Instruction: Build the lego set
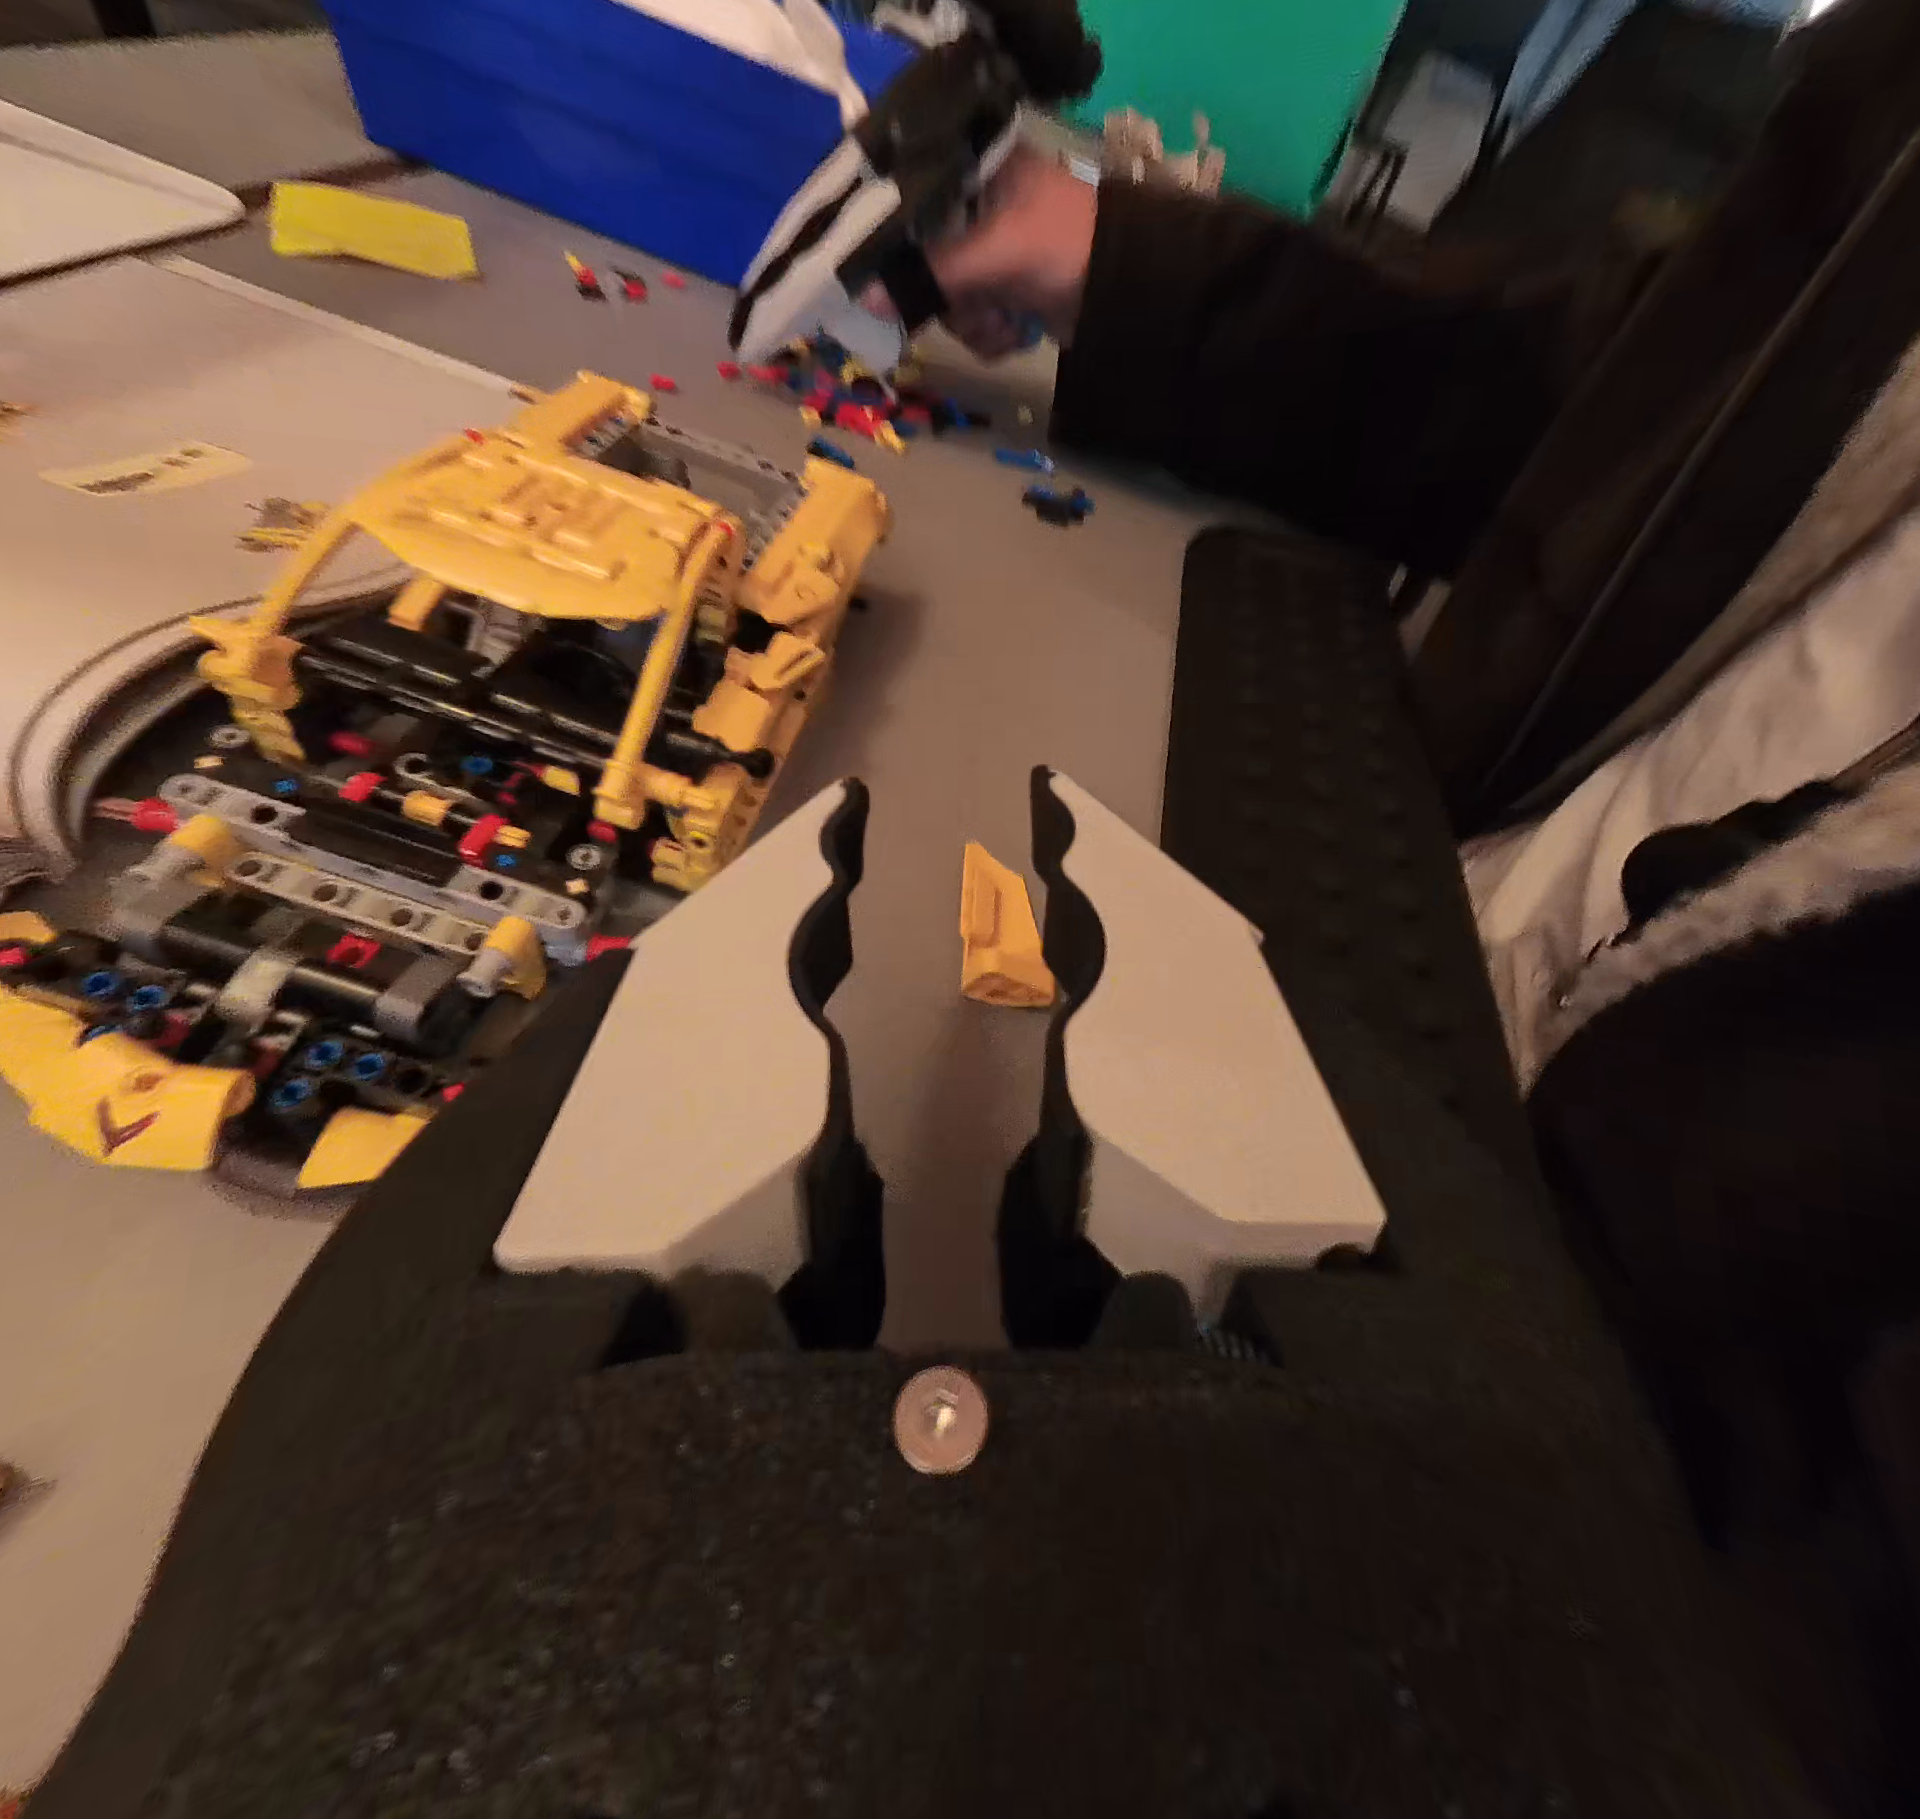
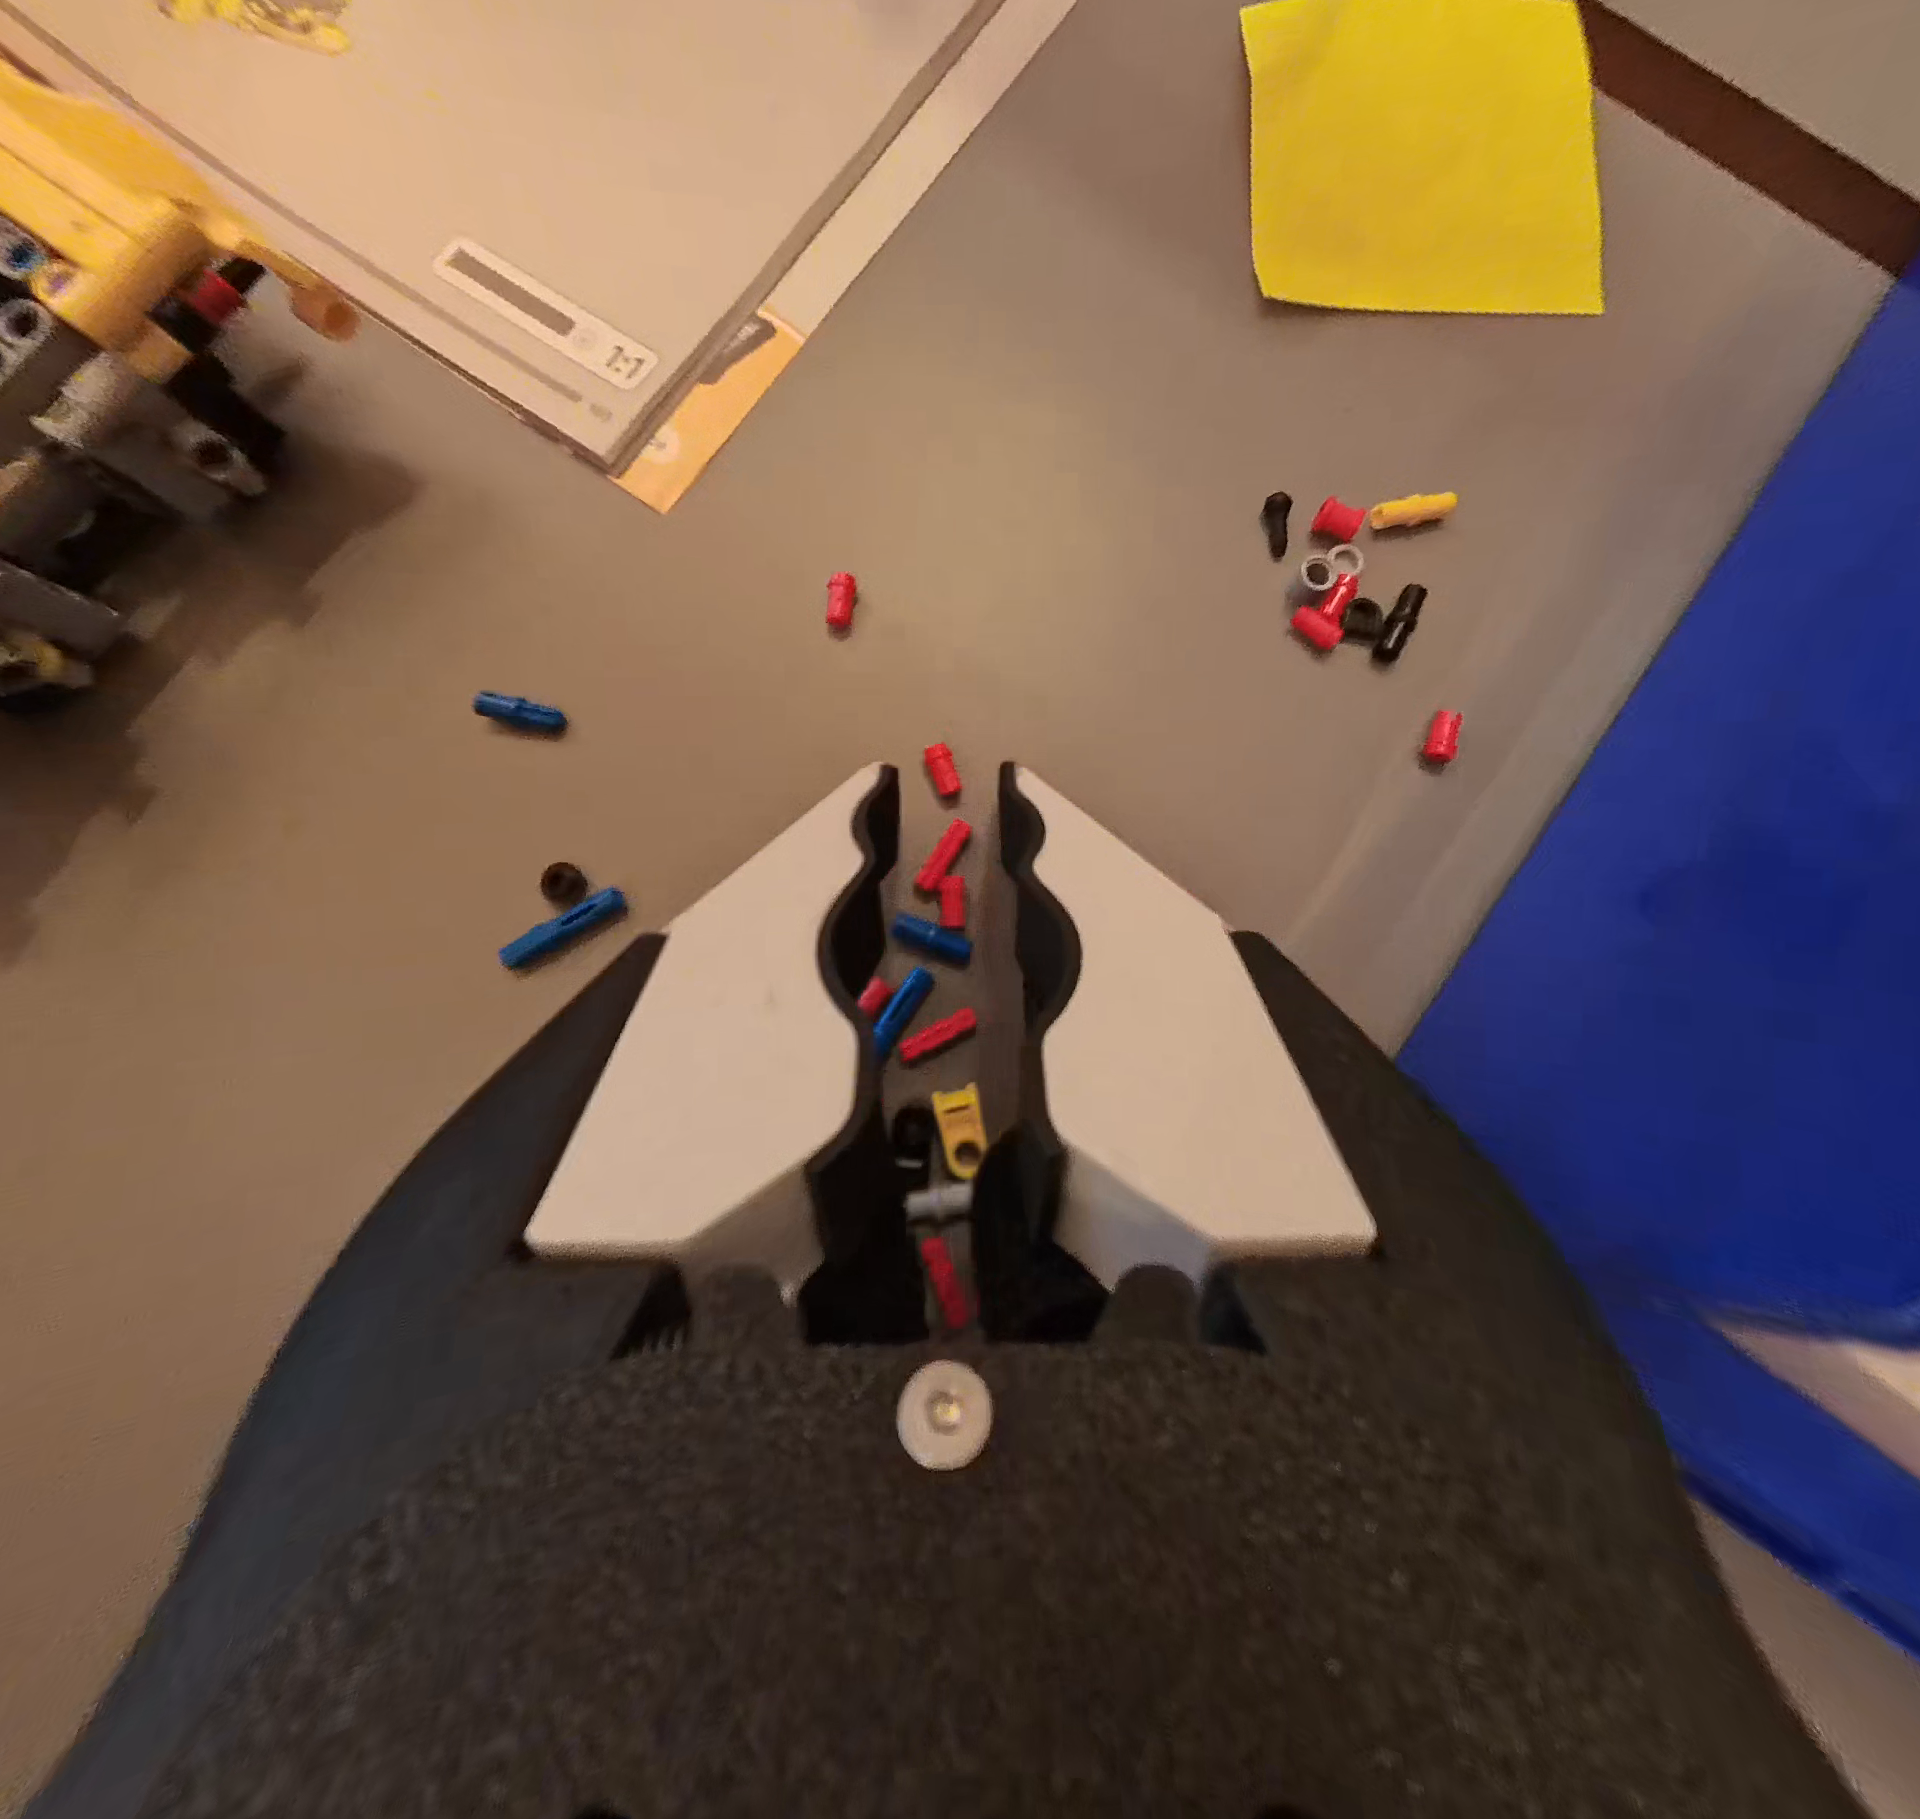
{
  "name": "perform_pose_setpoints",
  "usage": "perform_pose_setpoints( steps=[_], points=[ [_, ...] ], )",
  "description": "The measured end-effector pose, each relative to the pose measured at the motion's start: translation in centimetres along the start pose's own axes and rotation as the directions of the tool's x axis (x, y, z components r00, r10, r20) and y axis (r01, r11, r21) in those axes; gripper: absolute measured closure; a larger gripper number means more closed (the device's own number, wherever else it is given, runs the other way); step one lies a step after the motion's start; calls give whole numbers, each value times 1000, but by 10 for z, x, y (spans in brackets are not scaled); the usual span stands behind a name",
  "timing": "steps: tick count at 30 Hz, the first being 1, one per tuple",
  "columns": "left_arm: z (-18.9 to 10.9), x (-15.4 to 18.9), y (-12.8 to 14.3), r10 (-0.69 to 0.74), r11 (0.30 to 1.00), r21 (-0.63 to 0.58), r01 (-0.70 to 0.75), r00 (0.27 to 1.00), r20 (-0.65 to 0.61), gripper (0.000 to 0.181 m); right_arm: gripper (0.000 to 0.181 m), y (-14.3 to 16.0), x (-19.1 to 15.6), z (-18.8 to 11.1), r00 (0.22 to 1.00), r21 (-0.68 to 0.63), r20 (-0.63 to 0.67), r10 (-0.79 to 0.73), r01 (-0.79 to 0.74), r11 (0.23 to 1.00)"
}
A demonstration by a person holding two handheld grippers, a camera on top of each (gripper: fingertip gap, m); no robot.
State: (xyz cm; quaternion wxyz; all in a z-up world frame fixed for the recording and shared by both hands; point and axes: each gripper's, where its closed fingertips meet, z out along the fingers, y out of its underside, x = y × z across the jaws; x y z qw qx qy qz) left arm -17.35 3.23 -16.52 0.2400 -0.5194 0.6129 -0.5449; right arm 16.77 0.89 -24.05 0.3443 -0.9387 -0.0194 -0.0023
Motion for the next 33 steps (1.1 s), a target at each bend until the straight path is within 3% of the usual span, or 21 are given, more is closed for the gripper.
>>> perform_pose_setpoints(
  steps=[4, 5, 9, 11, 15, 17, 19, 26, 28, 30, 31, 33],
  points=[
    [-10, -7, -12, -56, 995, 79, 56, 998, -7, 149, 169, 1, 1, 7, 1000, -24, 17, -12, 12, 1000],
    [-10, -7, -12, -54, 995, 78, 54, 999, -6, 149, 178, 1, 0, 7, 1000, -26, 17, -20, 20, 999],
    [-6, -9, -7, -43, 998, 47, 42, 999, 13, 149, 178, -10, -22, -4, 996, 3, 74, -56, 56, 998],
    [-8, -12, -9, -54, 997, 64, 53, 998, 22, 149, 178, -21, -72, -19, 969, 47, 222, -106, 98, 994],
    [-16, -27, -17, -92, 990, 118, 83, 993, 75, 149, 178, 0, -212, -37, 794, 65, 543, -272, 284, 957],
    [-19, -34, -18, -112, 986, 138, 98, 989, 96, 150, 177, 19, -254, -31, 755, 41, 575, -316, 359, 932],
    [-23, -35, -21, -127, 981, 160, 111, 987, 95, 149, 177, 28, -268, -25, 756, 40, 549, -357, 402, 915],
    [-23, -31, -22, -116, 981, 164, 101, 989, 89, 149, 176, 29, -265, -24, 762, 35, 524, -380, 427, 904],
    [-23, -30, -22, -109, 982, 162, 93, 990, 90, 149, 165, 19, -261, -33, 753, 72, 558, -348, 374, 925],
    [-23, -30, -22, -108, 983, 161, 92, 990, 93, 149, 166, -3, -220, -40, 805, 124, 494, -328, 309, 943],
    [-23, -30, -22, -109, 982, 163, 94, 990, 91, 149, 174, -13, -183, -37, 861, 125, 401, -312, 286, 950],
    [-23, -29, -23, -107, 982, 166, 92, 991, 85, 149, 165, -27, -99, -23, 964, 88, 170, -204, 191, 978]
  ],
)
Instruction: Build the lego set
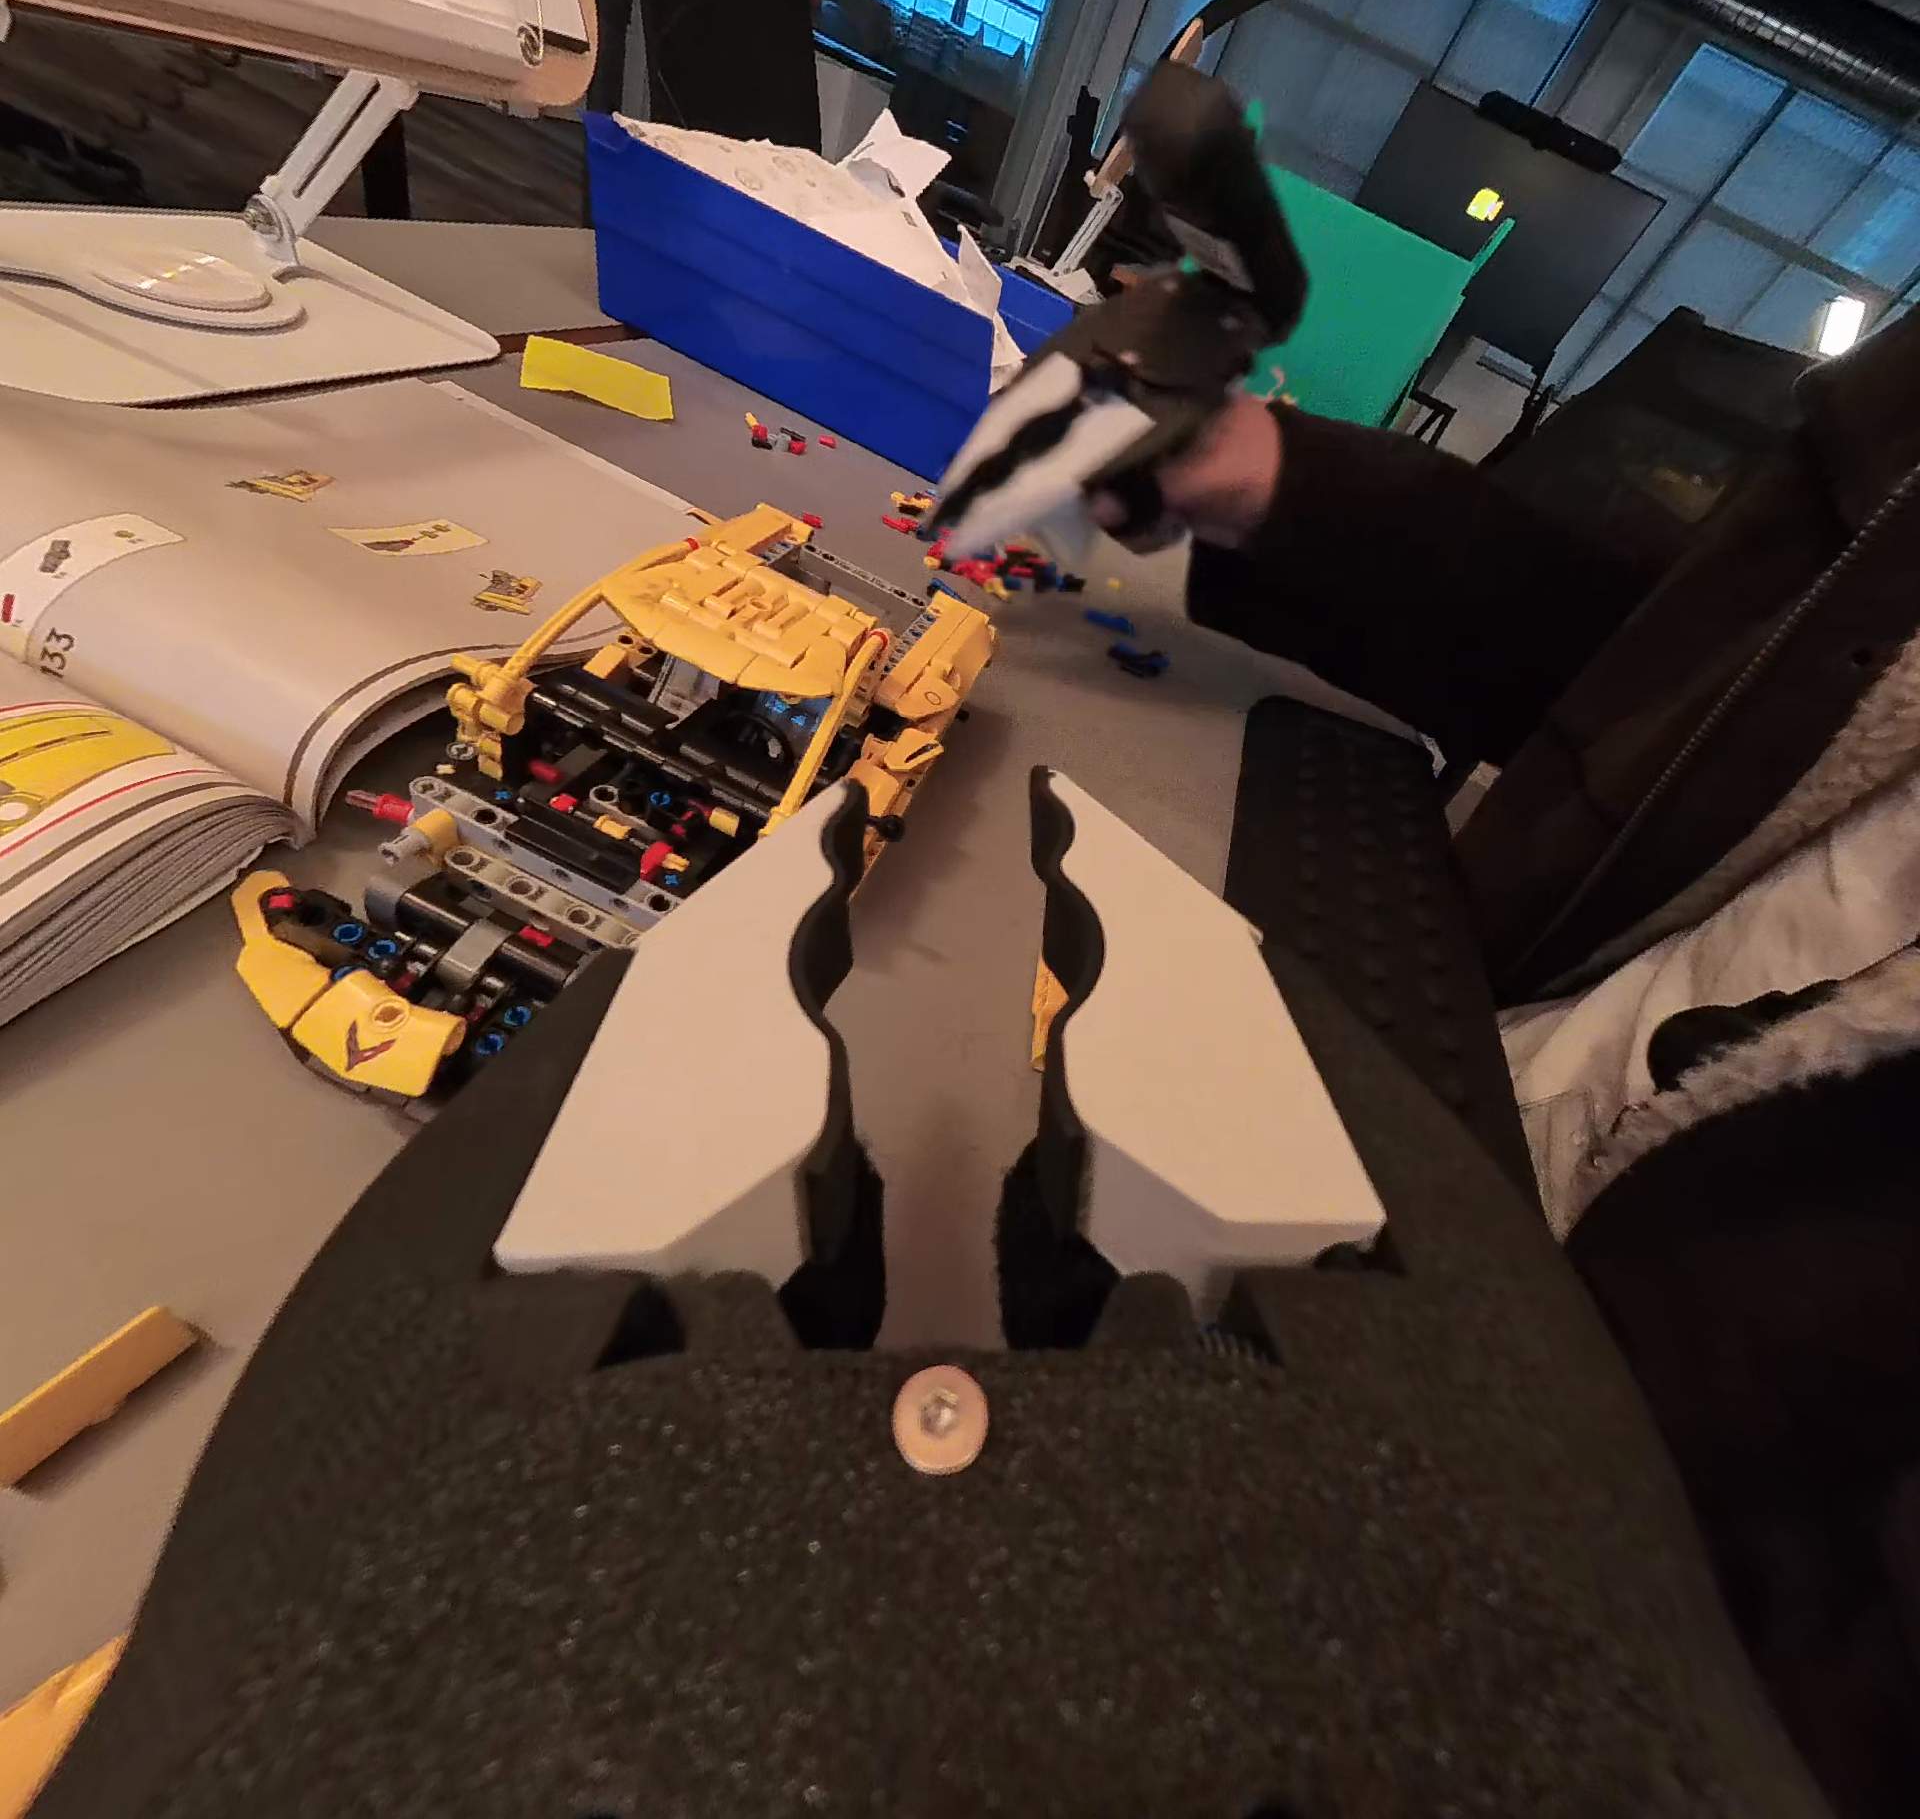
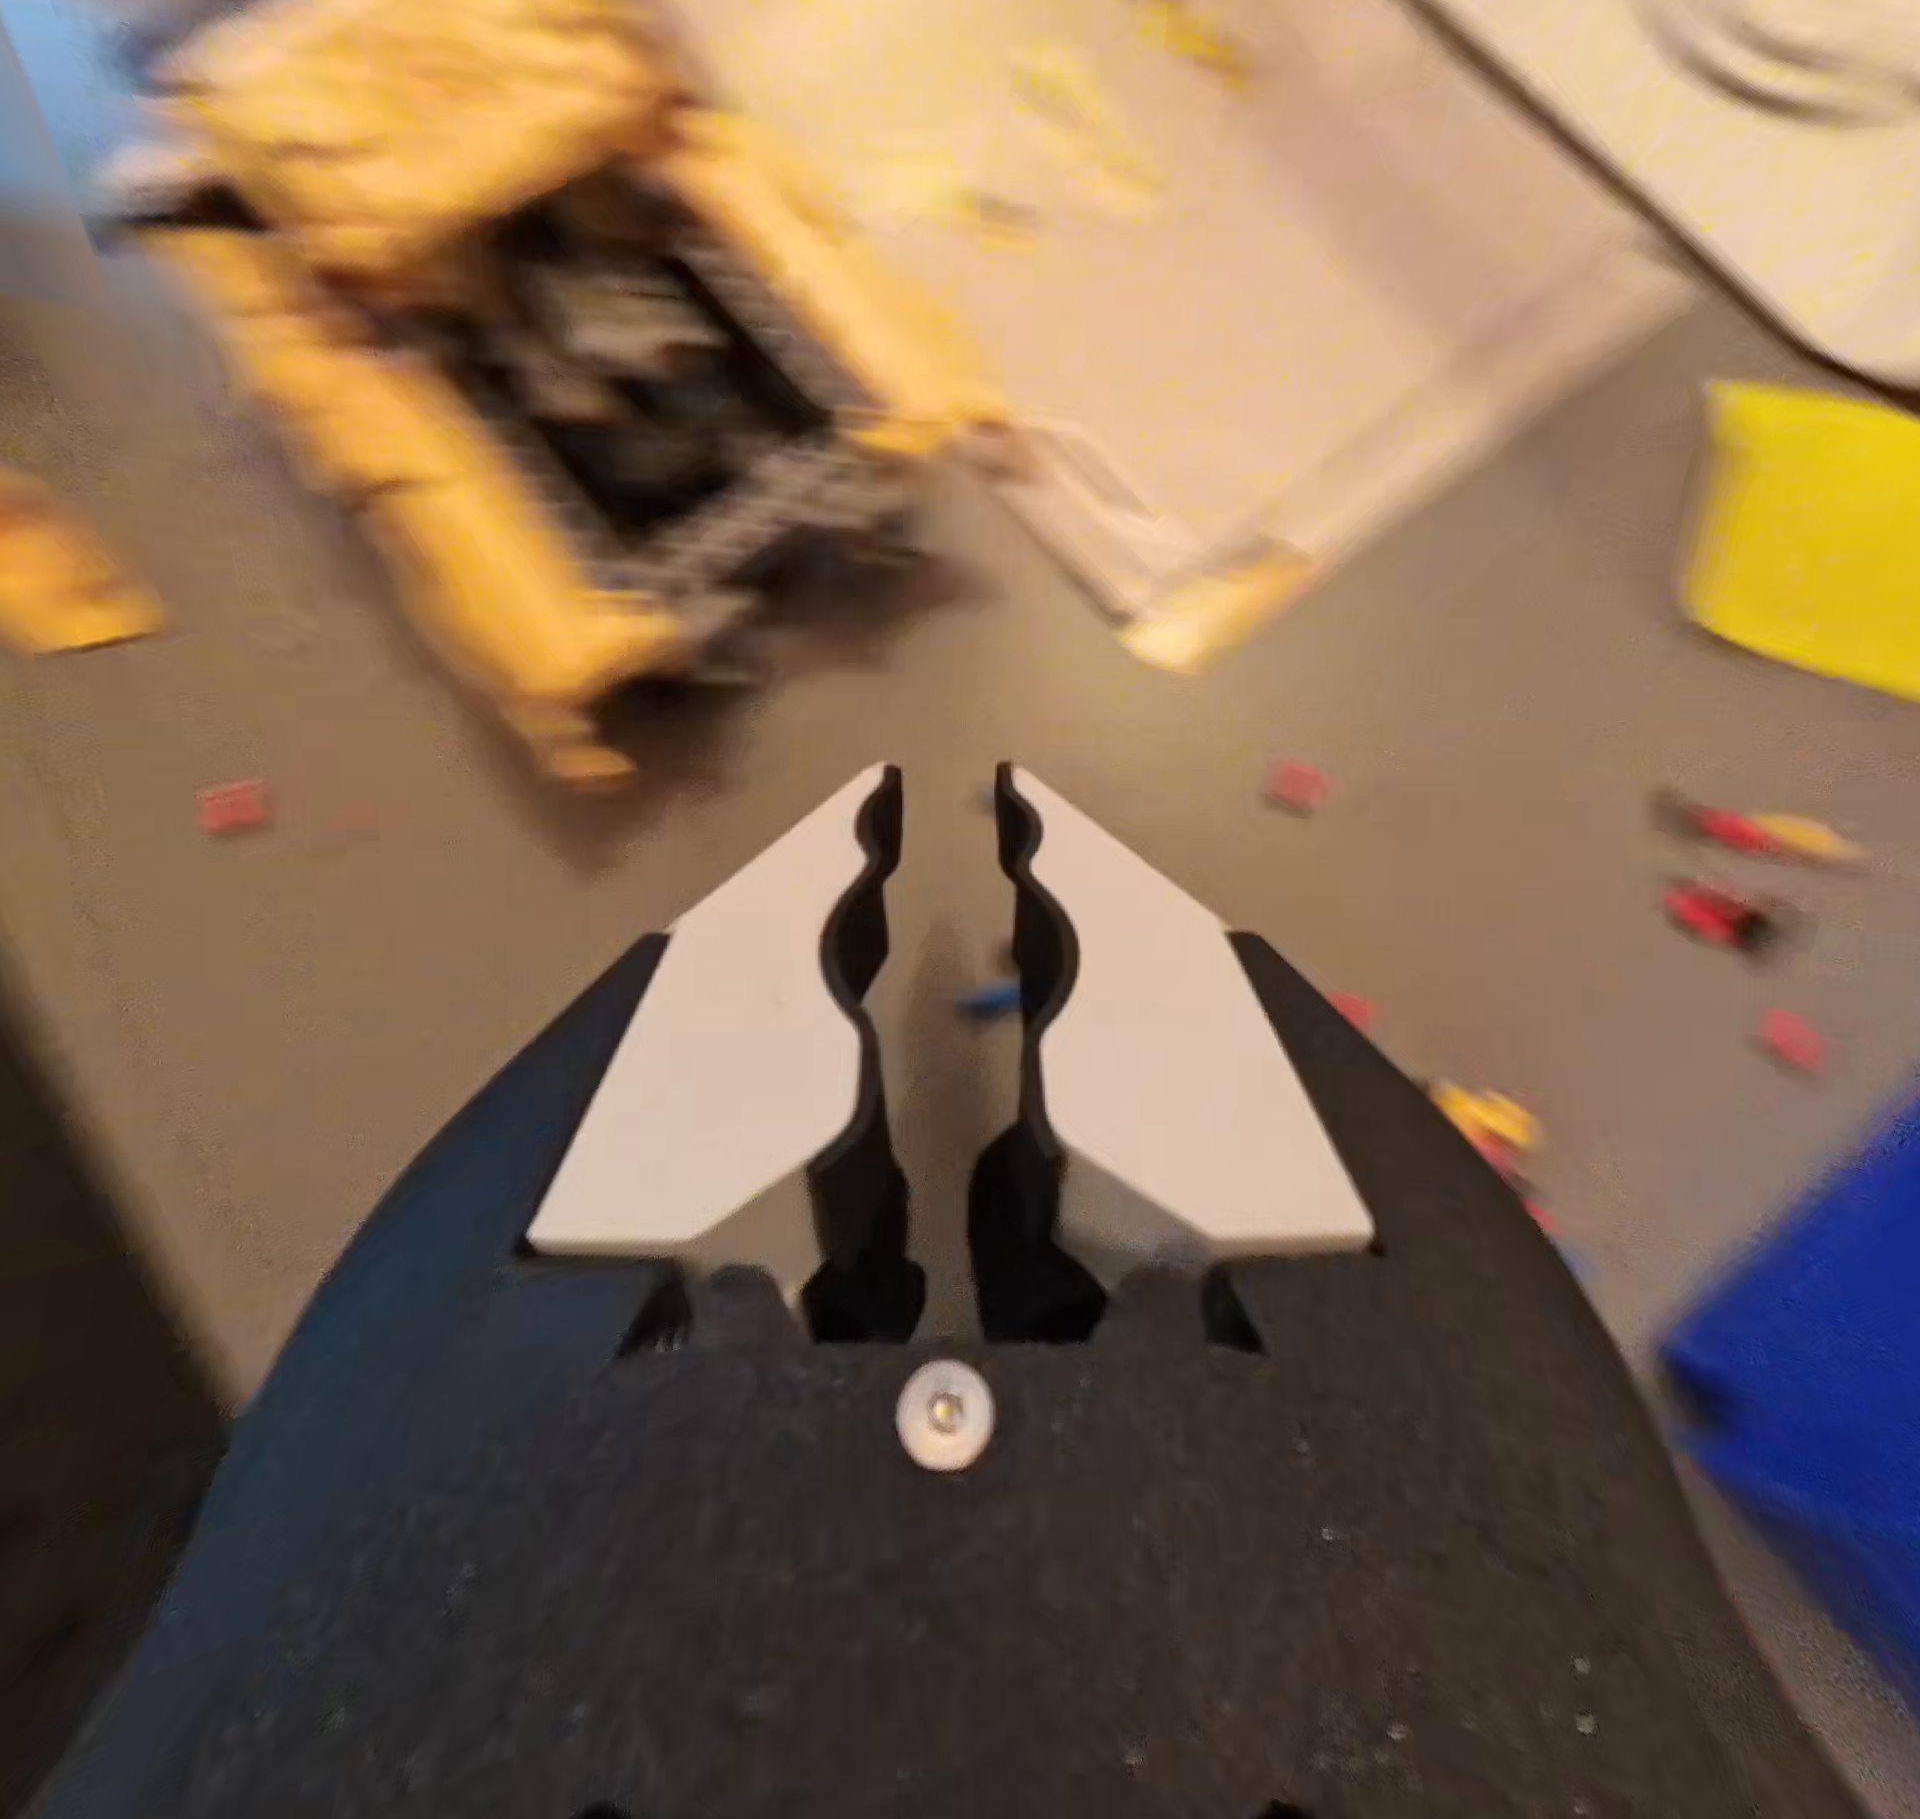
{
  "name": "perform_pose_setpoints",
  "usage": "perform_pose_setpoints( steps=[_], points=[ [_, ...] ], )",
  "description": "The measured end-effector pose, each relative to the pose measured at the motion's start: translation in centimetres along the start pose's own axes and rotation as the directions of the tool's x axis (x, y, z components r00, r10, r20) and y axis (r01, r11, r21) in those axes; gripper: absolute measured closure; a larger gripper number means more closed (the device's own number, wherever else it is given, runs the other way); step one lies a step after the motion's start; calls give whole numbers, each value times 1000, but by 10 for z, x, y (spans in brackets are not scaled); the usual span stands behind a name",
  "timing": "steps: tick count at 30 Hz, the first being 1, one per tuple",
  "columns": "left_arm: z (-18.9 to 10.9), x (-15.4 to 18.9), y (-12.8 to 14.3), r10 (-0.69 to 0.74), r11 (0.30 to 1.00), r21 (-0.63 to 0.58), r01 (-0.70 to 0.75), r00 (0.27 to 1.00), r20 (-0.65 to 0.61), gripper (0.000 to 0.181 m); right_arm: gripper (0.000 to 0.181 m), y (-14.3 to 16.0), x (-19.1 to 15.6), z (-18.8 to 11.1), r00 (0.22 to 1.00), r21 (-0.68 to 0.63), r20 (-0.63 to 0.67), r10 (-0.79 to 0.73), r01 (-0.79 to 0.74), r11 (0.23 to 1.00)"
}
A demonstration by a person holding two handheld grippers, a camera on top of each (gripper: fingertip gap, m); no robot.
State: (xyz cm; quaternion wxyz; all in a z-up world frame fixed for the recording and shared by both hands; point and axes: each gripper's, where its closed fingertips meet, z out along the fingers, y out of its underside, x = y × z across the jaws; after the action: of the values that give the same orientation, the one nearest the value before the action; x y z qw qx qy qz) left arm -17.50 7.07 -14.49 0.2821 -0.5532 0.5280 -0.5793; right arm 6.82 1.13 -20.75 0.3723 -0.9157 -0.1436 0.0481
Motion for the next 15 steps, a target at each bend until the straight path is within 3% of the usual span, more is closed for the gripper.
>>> perform_pose_setpoints(
  steps=[3, 6, 10, 15],
  points=[
    [1, 1, 2, 17, 1000, -15, -17, 1000, 7, 149, 163, 10, 47, 8, 990, -31, -31, 138, -138, 990],
    [2, 0, 6, 30, 999, -29, -29, 999, 21, 149, 165, 24, 75, 22, 985, -81, -130, 113, -124, 989],
    [2, -1, 6, 24, 999, -28, -23, 1000, 20, 150, 163, 25, 82, 32, 983, -75, -139, 117, -128, 989],
    [3, -2, 7, 19, 999, -32, -18, 1000, 16, 149, 178, 17, 78, 31, 986, -69, -162, 46, -58, 996]
  ],
)
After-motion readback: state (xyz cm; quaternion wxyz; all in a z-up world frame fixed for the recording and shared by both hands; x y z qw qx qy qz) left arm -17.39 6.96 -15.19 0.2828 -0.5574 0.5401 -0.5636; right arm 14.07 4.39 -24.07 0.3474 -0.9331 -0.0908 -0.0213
